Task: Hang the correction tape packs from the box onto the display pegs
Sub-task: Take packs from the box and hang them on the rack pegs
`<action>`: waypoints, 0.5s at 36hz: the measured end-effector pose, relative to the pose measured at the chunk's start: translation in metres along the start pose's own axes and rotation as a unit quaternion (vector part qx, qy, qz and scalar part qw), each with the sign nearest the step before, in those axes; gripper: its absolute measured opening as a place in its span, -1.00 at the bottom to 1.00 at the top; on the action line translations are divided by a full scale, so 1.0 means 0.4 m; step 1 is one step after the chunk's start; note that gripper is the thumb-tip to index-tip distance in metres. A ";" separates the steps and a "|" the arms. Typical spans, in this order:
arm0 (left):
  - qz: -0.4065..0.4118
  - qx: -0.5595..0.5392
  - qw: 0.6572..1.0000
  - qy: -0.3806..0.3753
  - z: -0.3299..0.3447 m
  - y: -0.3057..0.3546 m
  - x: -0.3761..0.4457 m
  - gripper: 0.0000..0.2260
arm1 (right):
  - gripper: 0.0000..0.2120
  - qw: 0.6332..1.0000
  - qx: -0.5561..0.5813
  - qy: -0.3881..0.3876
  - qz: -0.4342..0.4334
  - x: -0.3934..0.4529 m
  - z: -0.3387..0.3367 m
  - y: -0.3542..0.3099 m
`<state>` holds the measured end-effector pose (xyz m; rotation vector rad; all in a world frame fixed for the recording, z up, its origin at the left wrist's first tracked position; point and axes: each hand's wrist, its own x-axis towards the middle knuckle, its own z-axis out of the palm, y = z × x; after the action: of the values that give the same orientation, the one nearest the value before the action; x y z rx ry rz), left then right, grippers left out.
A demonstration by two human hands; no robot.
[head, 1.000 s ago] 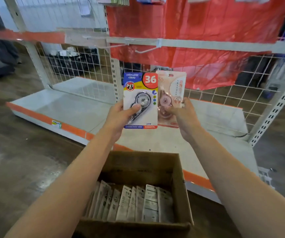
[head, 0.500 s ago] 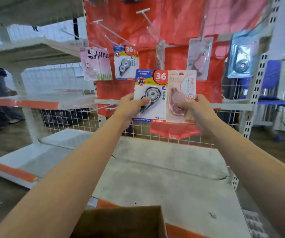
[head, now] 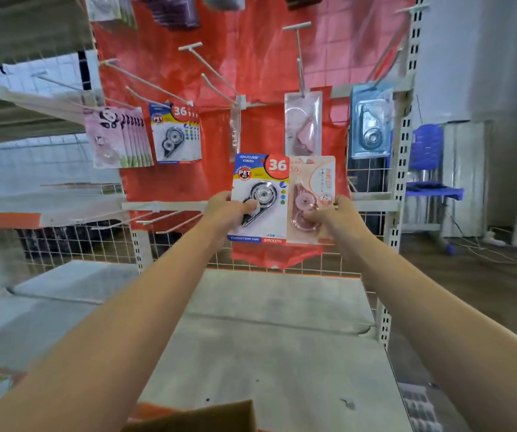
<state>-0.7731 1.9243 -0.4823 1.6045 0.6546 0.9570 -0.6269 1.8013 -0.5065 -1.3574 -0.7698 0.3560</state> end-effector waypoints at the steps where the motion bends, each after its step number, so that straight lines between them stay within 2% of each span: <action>1: 0.001 0.003 1.000 -0.003 0.002 0.002 0.005 -0.77 | -0.40 1.000 -0.002 -0.002 0.001 0.004 -0.003 0.000; 6: -0.003 0.013 1.000 -0.006 0.010 0.008 0.032 -0.71 | -0.38 1.000 0.013 -0.003 -0.002 0.012 -0.008 -0.006; 11: -0.023 0.019 1.000 -0.004 0.006 -0.015 0.051 -0.72 | -0.47 1.000 -0.003 -0.011 0.010 0.035 -0.004 0.018; 15: -0.028 0.014 0.999 -0.005 -0.015 -0.038 0.060 -0.71 | -0.37 1.000 -0.016 -0.016 0.010 0.039 0.026 0.036; 18: -0.028 0.011 1.000 0.004 -0.044 -0.049 0.068 -0.70 | -0.49 0.999 -0.022 -0.021 0.017 0.042 0.055 0.037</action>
<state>-0.7728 1.9604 -0.4936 1.5945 0.7147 0.9185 -0.6269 1.8316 -0.5155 -1.4088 -0.7944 0.3987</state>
